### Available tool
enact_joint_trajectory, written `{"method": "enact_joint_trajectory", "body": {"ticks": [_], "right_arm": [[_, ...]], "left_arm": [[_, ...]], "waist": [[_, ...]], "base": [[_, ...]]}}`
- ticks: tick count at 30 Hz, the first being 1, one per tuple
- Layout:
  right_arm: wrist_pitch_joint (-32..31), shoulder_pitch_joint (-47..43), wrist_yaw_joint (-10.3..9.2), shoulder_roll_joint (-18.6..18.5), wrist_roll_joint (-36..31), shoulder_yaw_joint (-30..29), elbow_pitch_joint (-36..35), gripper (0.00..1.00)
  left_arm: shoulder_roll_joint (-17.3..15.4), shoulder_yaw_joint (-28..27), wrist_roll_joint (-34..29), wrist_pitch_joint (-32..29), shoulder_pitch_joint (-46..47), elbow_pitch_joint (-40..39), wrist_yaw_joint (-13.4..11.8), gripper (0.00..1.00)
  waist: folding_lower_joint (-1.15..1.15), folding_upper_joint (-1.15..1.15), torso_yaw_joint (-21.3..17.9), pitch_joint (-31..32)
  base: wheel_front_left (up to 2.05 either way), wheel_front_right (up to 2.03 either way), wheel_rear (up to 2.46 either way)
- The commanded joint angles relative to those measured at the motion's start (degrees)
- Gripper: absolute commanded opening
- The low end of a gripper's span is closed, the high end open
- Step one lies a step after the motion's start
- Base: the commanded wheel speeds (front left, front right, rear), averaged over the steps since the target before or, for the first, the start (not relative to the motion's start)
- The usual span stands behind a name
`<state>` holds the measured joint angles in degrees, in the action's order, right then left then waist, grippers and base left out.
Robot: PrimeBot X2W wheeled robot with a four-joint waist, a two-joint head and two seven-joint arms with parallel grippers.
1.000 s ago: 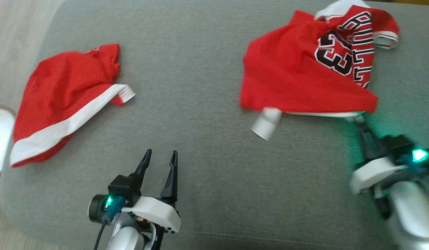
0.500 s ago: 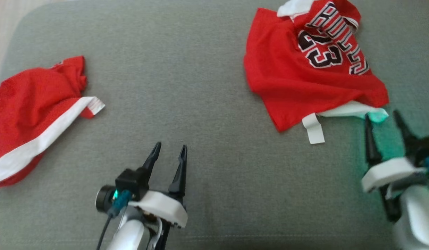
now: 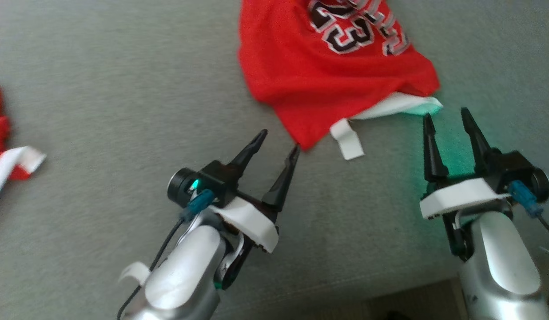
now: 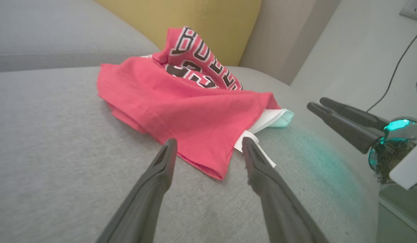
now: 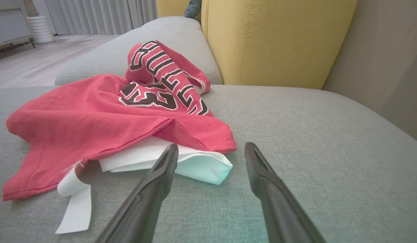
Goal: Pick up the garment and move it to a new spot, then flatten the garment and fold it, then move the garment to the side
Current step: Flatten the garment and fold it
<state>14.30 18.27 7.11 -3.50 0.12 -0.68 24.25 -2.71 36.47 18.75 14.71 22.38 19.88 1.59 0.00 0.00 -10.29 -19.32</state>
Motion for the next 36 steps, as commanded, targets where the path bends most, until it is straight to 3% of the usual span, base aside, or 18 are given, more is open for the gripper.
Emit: {"method": "enact_joint_trajectory", "body": {"ticks": [1, 9, 17, 18, 19, 20, 22, 25, 27, 31, 36], "right_arm": [[0.7, 1.4, 0.37, 0.4, 1.0, 1.9, -2.5, 1.00], [0.7, 1.6, 0.37, 0.6, 4.0, 3.3, -4.3, 1.00], [0.7, 1.8, 0.37, 0.6, 4.8, 3.3, -5.0, 1.00], [0.7, 1.9, 0.37, 0.6, 4.9, 3.4, -5.1, 1.00], [0.7, 2.0, 0.37, 0.6, 5.0, 3.4, -5.1, 1.00], [0.7, 2.0, 0.37, 0.6, 5.1, 3.5, -5.2, 1.00], [0.7, 2.0, 0.37, 0.6, 5.2, 3.5, -5.2, 1.00], [0.7, 1.9, 0.37, 0.6, 5.3, 3.4, -5.0, 1.00], [0.7, 1.9, 0.37, 0.6, 5.3, 3.2, -4.8, 1.00], [0.7, 1.7, 0.37, 0.6, 5.1, 2.2, -4.5, 1.00], [0.7, 1.1, 0.37, 0.6, 4.4, 0.6, -3.9, 1.00]], "left_arm": [[-0.2, -0.1, -0.6, 0.3, 2.5, -0.2, 0.1, 1.00], [-0.2, 1.0, -1.4, 0.3, 5.1, 6.2, -1.1, 1.00], [-0.2, 0.0, -1.7, 0.3, 5.6, 8.4, -0.6, 1.00], [-0.2, -0.1, -1.7, 0.3, 5.6, 8.6, -0.5, 0.92], [-0.2, -0.3, -1.6, 0.3, 5.6, 8.7, -0.4, 0.76], [-0.2, -0.4, -1.6, 0.3, 5.7, 8.9, -0.3, 0.47], [-0.2, -0.5, -1.6, 0.3, 5.7, 9.2, -0.2, 0.27], [-0.2, -0.4, -1.7, 0.3, 5.8, 9.9, -0.5, 0.20], [-0.2, -0.5, -1.6, 0.3, 5.7, 10.8, -0.8, 0.00], [-0.2, -1.5, -1.2, 0.3, 5.7, 10.5, -1.2, 0.00], [-0.2, -8.0, -0.4, 0.3, 3.6, 0.5, -3.2, 0.00]], "waist": [[0.00, 0.00, -3.6, -3.0], [0.00, 0.00, -6.7, -5.0], [0.00, 0.00, -7.4, -5.7], [0.00, 0.00, -7.5, -5.7], [0.00, 0.00, -7.6, -5.8], [0.00, 0.00, -7.7, -5.8], [0.00, 0.00, -7.7, -5.7], [0.00, 0.00, -7.5, -5.6], [0.00, 0.00, -7.3, -5.5], [0.00, 0.00, -6.3, -4.7], [0.00, 0.00, -3.1, -2.2]], "base": [[0.00, 0.00, 0.00], [0.00, 0.00, 0.00], [0.00, 0.00, 0.00], [0.00, 0.00, 0.00], [0.00, 0.00, 0.00], [0.00, 0.00, 0.00], [0.00, 0.00, 0.00], [0.00, 0.00, 0.00], [0.00, 0.00, 0.00], [0.00, 0.00, 0.00], [0.00, 0.00, 0.00]]}}
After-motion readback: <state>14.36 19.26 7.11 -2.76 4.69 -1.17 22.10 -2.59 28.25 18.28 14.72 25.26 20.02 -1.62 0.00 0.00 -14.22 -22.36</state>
